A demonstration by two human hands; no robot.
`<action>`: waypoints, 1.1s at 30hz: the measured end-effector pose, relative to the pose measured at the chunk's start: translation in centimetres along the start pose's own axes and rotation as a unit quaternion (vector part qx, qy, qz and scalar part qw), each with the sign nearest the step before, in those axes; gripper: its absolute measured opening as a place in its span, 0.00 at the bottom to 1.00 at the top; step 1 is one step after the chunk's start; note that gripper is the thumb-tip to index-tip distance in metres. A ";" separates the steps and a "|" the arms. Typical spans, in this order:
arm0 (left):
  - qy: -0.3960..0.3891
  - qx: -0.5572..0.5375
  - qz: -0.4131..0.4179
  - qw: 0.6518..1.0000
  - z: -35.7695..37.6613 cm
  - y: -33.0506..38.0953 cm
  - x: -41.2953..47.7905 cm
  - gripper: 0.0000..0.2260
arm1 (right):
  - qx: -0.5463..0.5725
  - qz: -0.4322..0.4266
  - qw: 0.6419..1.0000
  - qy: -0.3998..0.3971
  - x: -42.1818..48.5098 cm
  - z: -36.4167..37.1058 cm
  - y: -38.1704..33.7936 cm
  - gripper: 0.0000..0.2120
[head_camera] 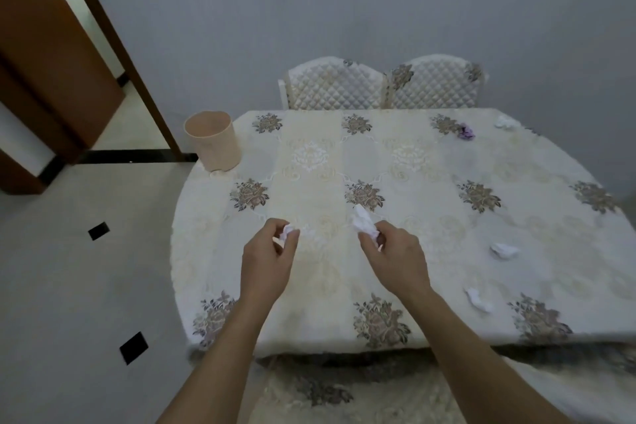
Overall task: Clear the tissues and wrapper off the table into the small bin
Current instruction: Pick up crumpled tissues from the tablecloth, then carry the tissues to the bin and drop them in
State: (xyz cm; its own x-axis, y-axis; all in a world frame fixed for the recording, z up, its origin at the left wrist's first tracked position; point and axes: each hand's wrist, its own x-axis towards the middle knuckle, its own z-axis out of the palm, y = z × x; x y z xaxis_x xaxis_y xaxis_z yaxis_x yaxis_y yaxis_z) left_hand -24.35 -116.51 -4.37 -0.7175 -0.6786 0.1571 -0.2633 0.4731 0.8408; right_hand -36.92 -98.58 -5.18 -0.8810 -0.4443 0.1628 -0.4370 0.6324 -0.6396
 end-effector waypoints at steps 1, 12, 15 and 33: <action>-0.001 0.001 0.003 1.000 -0.3 0.2 -0.2 0.07 | -0.001 0.002 1.000 0.001 -0.2 -0.3 -0.3 0.18; 0.057 0.010 -0.011 0.998 -3.1 0.5 -4.1 0.07 | 0.012 -0.034 0.998 -0.058 -2.8 -0.6 -1.8 0.16; 0.086 0.011 -0.039 0.995 -4.2 0.5 -6.1 0.07 | 0.023 -0.058 0.995 -0.078 -3.3 0.0 -2.6 0.16; 0.331 0.094 -0.182 0.921 -17.1 -5.1 -21.6 0.08 | 0.115 -0.233 0.935 -0.242 -11.3 9.2 -15.2 0.20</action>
State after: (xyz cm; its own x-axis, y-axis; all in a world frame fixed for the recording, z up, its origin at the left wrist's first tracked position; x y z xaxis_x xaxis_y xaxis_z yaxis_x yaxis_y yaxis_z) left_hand 3.57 -113.89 -3.21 -0.0263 -0.9761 0.2156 -0.5599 0.1930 0.8058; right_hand -18.67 -109.00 -4.15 -0.3955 -0.9077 0.1403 -0.6532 0.1705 -0.7377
